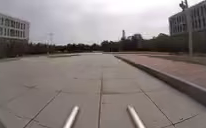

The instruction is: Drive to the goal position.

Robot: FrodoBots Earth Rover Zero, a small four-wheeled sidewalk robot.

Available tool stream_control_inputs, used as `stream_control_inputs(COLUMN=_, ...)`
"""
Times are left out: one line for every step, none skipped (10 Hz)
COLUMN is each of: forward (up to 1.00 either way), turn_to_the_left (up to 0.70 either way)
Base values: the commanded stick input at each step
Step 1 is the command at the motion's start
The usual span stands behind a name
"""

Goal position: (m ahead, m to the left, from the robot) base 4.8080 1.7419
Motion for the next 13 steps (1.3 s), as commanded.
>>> stream_control_inputs(forward=0.69, turn_to_the_left=0.00)
stream_control_inputs(forward=0.69, turn_to_the_left=0.00)
stream_control_inputs(forward=0.69, turn_to_the_left=0.00)
stream_control_inputs(forward=0.69, turn_to_the_left=0.00)
stream_control_inputs(forward=0.69, turn_to_the_left=0.00)
stream_control_inputs(forward=0.69, turn_to_the_left=0.00)
stream_control_inputs(forward=0.69, turn_to_the_left=0.00)
stream_control_inputs(forward=0.69, turn_to_the_left=0.00)
stream_control_inputs(forward=0.69, turn_to_the_left=0.00)
stream_control_inputs(forward=0.69, turn_to_the_left=0.00)
stream_control_inputs(forward=0.69, turn_to_the_left=0.00)
stream_control_inputs(forward=0.69, turn_to_the_left=0.00)
stream_control_inputs(forward=0.69, turn_to_the_left=0.00)
